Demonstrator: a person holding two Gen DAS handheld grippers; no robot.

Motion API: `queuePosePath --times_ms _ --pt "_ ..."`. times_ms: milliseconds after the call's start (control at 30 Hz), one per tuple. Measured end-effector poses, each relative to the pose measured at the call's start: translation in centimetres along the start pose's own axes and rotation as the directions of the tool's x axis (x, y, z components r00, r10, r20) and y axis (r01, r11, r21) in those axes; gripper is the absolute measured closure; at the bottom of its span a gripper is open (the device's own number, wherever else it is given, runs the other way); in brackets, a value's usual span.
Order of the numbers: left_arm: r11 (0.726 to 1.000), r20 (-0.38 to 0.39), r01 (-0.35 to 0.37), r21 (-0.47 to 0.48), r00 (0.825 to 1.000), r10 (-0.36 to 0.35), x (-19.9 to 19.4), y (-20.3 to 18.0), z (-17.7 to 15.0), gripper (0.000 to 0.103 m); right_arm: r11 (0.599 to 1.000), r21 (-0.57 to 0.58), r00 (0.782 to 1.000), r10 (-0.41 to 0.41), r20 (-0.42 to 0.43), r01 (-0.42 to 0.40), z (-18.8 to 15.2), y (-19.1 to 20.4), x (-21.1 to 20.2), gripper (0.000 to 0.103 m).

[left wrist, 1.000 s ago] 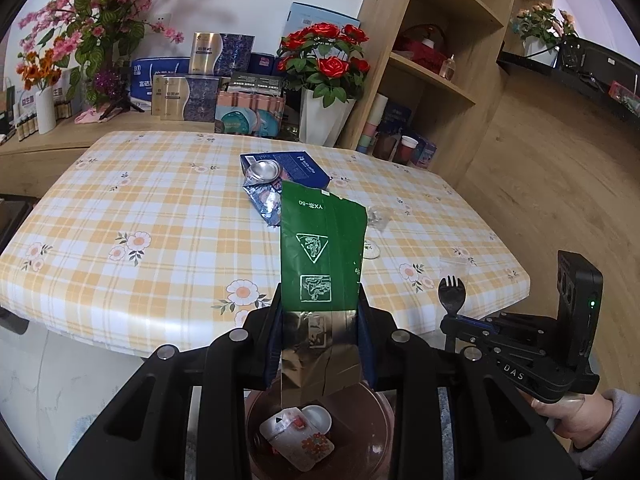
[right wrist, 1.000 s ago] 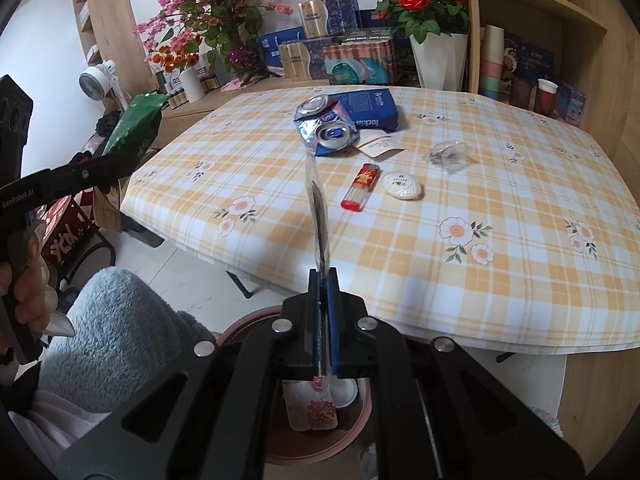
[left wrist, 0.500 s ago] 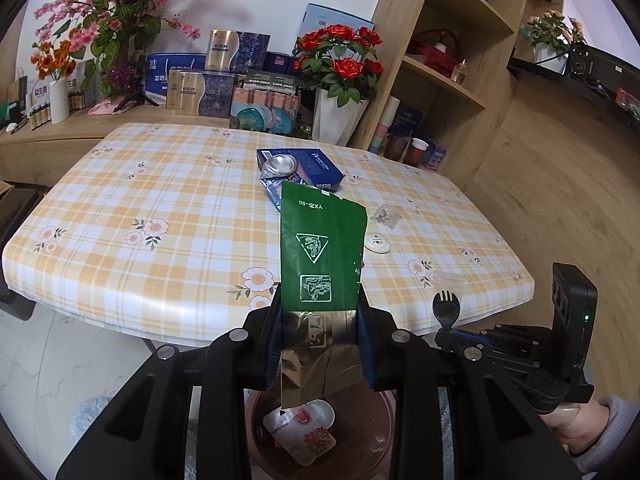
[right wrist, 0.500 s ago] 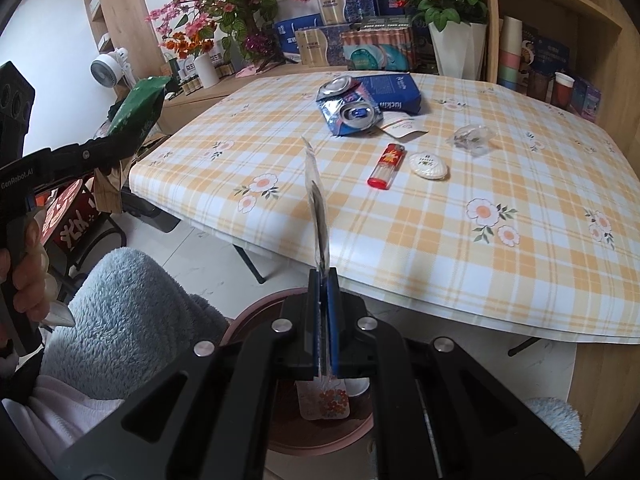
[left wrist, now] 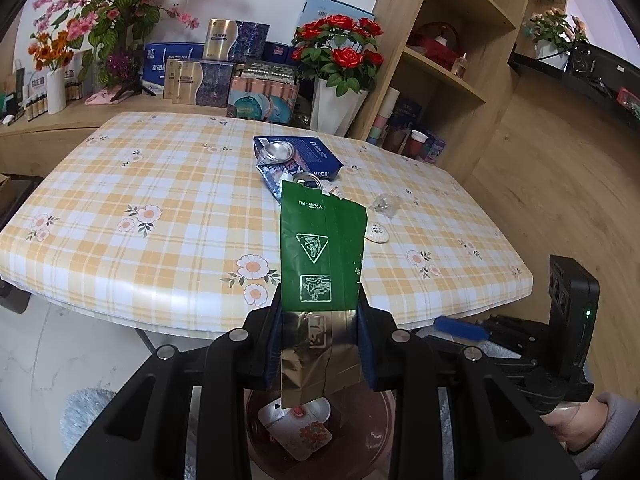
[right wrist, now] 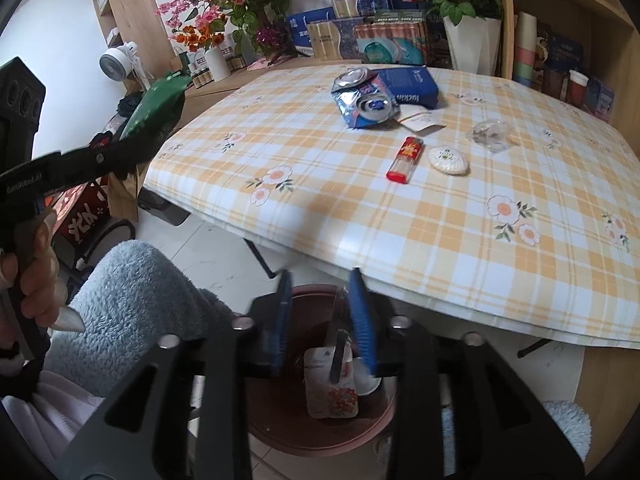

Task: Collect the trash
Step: 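Open the right tool over the bin while the left tool carries the packet there, then open the left tool over the bin to drop the green packet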

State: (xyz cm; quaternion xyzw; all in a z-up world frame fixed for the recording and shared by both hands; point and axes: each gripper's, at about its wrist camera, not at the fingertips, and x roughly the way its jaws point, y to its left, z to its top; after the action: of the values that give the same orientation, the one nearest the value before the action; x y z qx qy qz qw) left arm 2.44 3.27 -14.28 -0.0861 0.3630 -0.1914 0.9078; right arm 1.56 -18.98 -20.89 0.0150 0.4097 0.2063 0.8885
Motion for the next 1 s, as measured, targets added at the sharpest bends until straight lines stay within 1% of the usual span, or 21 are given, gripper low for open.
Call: queuePosePath --times_ms 33,100,133,167,200,400,500,633,733,833,933,1000 --pt "1.000 -0.002 0.002 0.000 1.000 -0.002 0.0 -0.1 -0.1 0.072 1.000 -0.003 1.000 0.001 0.015 -0.001 0.1 -0.1 -0.3 0.037" --pt "1.000 -0.012 0.012 -0.004 1.000 -0.012 0.2 -0.2 -0.3 0.072 0.999 -0.030 0.999 -0.011 0.041 0.012 0.5 0.0 -0.8 0.028" --pt "1.000 -0.017 0.015 -0.003 1.000 -0.015 0.2 -0.3 -0.4 0.072 0.999 -0.044 0.998 -0.030 0.051 0.032 0.8 0.0 -1.0 0.014" --pt "1.000 -0.022 0.016 0.000 1.000 -0.016 0.3 -0.4 -0.5 0.072 0.997 -0.053 0.996 -0.051 0.068 0.055 1.0 -0.1 -1.3 0.009" --pt "1.000 -0.026 0.018 0.003 1.000 -0.018 0.4 -0.6 -0.6 0.072 0.996 -0.055 0.995 -0.061 0.082 0.066 1.3 -0.2 -1.5 0.007" --pt "0.999 -0.061 0.031 0.023 0.998 -0.029 1.2 -1.3 -1.4 0.072 0.991 -0.042 0.985 -0.125 0.119 0.131 2.6 -1.6 -2.2 0.006" --pt "0.999 -0.074 0.028 0.046 0.997 -0.024 1.6 -1.6 -1.9 0.072 0.979 -0.024 0.971 -0.195 0.134 0.200 3.1 -2.6 -2.4 0.006" --pt "0.998 -0.093 0.030 0.056 0.995 -0.025 2.3 -1.8 -2.6 0.072 0.974 0.035 0.961 -0.228 0.155 0.225 3.8 -4.3 -3.3 0.006" --pt "0.998 -0.107 0.051 0.027 0.993 -0.048 2.8 -1.7 -3.0 0.072 0.968 0.058 0.953 -0.251 0.170 0.245 4.1 -5.2 -4.0 0.006" --pt "0.997 -0.119 0.065 0.033 0.991 -0.061 3.2 -2.1 -3.3 0.070 0.962 0.072 0.945 -0.271 0.181 0.262 4.2 -5.9 -4.5 0.006" --pt "0.995 -0.124 0.092 0.032 0.988 -0.087 3.2 -2.5 -3.6 0.062 0.960 0.089 0.943 -0.278 0.181 0.266 4.1 -6.4 -4.7 0.006" --pt "0.995 -0.126 0.087 0.037 0.989 -0.082 3.3 -2.6 -3.7 0.047 0.957 0.098 0.942 -0.285 0.176 0.272 4.0 -6.6 -4.6 0.006"
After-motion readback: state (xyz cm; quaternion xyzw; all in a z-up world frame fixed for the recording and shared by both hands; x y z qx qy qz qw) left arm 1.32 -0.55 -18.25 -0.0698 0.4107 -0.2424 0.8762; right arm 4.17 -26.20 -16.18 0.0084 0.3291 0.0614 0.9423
